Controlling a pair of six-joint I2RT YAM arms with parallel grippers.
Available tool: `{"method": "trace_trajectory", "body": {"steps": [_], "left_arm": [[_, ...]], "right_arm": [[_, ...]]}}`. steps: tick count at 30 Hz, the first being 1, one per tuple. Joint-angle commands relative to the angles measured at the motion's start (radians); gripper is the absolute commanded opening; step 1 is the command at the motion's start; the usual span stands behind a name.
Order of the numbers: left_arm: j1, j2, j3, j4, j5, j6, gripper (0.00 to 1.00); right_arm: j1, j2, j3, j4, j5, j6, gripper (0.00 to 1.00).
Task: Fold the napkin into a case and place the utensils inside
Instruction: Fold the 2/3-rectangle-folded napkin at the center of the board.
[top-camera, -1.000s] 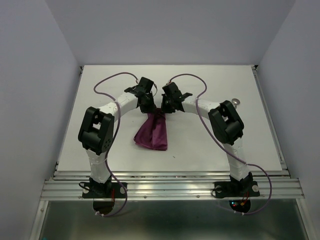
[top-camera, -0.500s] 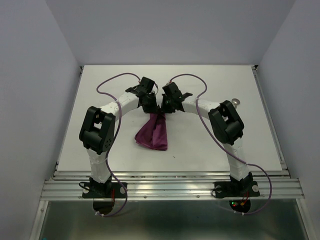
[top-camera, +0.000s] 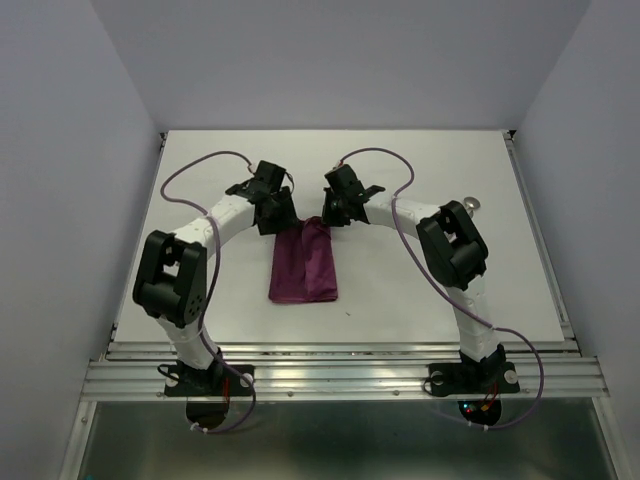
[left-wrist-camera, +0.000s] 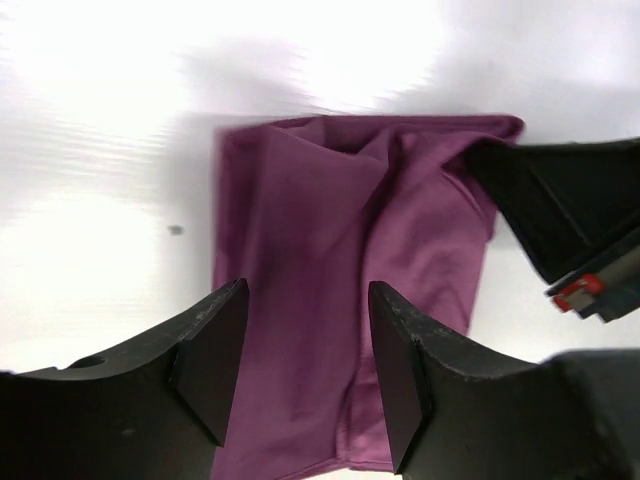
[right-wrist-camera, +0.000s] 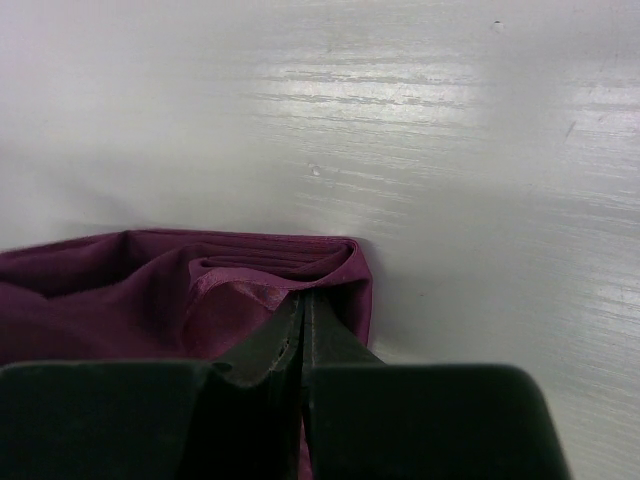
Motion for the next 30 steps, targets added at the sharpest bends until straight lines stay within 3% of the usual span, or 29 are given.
{"method": "trace_trajectory", "body": {"steps": [1,10,20,23,27,30], "left_arm": [[0.03,-0.166,-0.118,-0.051,-0.096,0.008,0.62],[0.016,-0.353,-0.461,-0.02,0.083,-0.1,0.62],[-0.042,-0.378,-0.595,0.003,0.128,-0.187,0.47],[-0.047,-0.355,-0.608,0.028,0.154,-0.187,0.38],[-0.048,-0.375,-0.583,-0.004,0.124,-0.19,0.06],[-0.05,-0.412,-0.543,-0.06,0.093,-0.166,0.0]], "right_arm": [[0.005,0.024,-0.008,-0.06,0.011,-0.009,0.01],[0.005,0.023,0.0,-0.057,-0.001,-0.011,0.01],[0.005,0.021,-0.008,-0.057,-0.004,-0.007,0.01],[0.005,0.02,-0.01,-0.057,-0.003,-0.006,0.01],[0.005,0.015,-0.011,-0.057,0.002,-0.007,0.01],[0.005,0.016,-0.013,-0.057,0.003,-0.007,0.01]]}}
